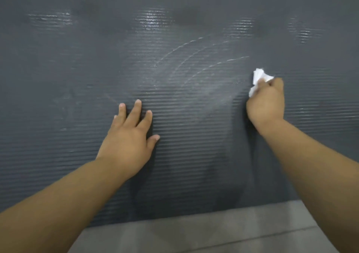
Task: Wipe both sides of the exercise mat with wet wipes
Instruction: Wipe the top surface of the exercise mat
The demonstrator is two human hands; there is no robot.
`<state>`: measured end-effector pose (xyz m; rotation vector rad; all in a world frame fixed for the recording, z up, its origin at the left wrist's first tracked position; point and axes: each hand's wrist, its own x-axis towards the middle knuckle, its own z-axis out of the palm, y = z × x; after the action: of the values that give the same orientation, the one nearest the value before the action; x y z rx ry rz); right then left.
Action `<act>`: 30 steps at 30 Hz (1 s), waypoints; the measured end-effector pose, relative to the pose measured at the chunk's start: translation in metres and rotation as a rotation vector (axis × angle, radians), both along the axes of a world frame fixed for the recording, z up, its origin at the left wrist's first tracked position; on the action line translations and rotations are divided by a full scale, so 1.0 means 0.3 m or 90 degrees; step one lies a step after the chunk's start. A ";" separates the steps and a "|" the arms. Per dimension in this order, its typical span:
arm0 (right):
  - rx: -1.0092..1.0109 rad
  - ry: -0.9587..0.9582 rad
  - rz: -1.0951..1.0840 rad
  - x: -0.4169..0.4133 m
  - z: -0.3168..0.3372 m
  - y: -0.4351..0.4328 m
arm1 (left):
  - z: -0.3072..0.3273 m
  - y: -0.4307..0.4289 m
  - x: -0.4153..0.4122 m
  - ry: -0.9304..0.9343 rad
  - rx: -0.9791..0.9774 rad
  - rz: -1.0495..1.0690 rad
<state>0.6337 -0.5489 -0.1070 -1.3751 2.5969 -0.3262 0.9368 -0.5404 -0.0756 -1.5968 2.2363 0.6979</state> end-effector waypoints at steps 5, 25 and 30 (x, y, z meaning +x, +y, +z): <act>-0.029 -0.051 0.617 0.265 -0.026 0.159 | -0.021 0.068 0.016 -0.004 -0.012 -0.060; -0.010 -0.005 0.408 0.117 -0.016 0.324 | -0.022 0.074 0.011 -0.043 0.017 -0.100; 0.141 0.031 -0.034 -0.112 0.027 0.334 | -0.031 0.132 0.020 -0.018 -0.023 -0.120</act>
<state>0.6001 -0.4487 -0.0988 -1.2543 2.6183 -0.0114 0.9428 -0.5007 -0.0849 -1.3789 2.3519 0.5838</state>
